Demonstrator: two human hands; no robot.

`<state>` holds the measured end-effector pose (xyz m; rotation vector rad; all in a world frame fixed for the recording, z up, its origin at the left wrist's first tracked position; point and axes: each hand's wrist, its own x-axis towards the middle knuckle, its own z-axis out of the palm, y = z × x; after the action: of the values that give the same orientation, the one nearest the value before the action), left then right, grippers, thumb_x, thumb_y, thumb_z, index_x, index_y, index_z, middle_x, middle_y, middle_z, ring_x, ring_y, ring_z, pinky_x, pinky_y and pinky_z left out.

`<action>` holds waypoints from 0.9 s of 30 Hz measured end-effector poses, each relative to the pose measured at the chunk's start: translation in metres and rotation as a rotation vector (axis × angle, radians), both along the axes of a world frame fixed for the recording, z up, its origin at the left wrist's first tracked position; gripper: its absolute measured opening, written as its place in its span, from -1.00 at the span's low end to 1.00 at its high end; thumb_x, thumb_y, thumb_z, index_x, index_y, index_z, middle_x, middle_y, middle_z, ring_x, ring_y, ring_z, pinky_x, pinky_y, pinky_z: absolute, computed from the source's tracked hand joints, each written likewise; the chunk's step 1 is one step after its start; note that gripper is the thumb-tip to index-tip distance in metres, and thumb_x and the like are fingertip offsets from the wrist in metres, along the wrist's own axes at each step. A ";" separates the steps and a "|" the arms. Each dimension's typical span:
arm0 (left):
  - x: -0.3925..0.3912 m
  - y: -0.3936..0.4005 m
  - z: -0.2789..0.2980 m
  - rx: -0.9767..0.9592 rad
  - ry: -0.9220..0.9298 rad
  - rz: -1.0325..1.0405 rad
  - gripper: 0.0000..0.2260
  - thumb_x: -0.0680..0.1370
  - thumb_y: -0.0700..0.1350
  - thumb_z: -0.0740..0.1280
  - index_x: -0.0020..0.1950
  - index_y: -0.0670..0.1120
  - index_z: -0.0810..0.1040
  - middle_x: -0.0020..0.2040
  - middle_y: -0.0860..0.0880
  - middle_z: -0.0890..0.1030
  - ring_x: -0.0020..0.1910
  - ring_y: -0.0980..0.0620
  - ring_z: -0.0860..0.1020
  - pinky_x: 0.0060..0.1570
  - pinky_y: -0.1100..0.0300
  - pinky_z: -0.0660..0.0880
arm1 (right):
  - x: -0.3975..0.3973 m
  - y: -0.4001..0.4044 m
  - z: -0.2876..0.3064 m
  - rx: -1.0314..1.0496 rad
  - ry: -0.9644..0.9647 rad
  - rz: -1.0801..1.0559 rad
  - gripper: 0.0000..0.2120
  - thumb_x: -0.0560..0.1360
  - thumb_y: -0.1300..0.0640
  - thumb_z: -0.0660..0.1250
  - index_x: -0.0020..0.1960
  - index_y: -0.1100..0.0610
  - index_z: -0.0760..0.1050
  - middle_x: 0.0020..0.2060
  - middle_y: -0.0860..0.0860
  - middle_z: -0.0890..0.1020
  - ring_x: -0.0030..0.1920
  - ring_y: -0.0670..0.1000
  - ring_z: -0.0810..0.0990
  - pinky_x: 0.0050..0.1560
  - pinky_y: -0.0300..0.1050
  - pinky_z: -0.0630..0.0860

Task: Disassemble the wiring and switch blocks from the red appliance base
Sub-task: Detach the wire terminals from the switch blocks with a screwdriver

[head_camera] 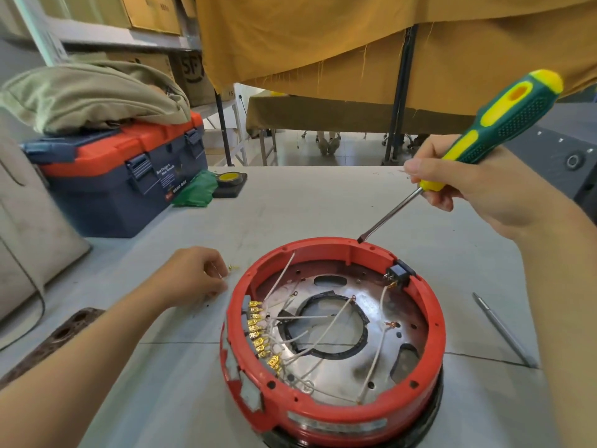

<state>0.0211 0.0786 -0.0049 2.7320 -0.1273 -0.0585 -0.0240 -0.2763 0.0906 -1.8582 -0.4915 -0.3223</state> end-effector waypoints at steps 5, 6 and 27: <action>-0.001 -0.005 0.004 0.088 -0.061 -0.031 -0.92 0.44 -0.06 0.45 -0.13 -0.02 0.60 -0.18 0.04 0.61 -0.23 0.16 0.52 -0.32 0.35 0.37 | -0.003 -0.002 0.003 -0.024 -0.006 -0.003 -0.58 0.33 -0.04 0.45 -0.26 0.33 0.43 -0.54 -0.02 0.46 -0.49 -0.06 0.40 -0.52 -0.31 0.35; -0.003 -0.010 0.007 0.085 -0.094 -0.046 -0.93 0.46 -0.05 0.42 -0.13 -0.02 0.59 -0.16 0.04 0.61 -0.22 0.16 0.51 -0.31 0.36 0.36 | -0.003 -0.002 0.003 -0.033 -0.005 -0.007 -0.58 0.32 -0.05 0.44 -0.26 0.32 0.43 -0.55 -0.01 0.46 -0.50 -0.06 0.41 -0.52 -0.30 0.35; -0.037 -0.144 0.027 0.323 -0.123 -0.761 -0.25 0.34 0.54 0.01 0.45 0.35 -0.20 0.52 0.25 -0.16 0.51 0.11 -0.17 0.46 0.02 -0.15 | -0.017 -0.027 0.014 -0.114 0.046 0.035 -0.69 0.37 0.05 0.41 -0.33 0.27 0.44 -0.47 0.12 0.50 -0.50 0.02 0.49 -0.56 -0.25 0.39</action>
<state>-0.0155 -0.0655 0.0216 2.8222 -1.2777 -0.1309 -0.0406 -0.3032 0.1044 -1.9603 -0.5195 -0.2312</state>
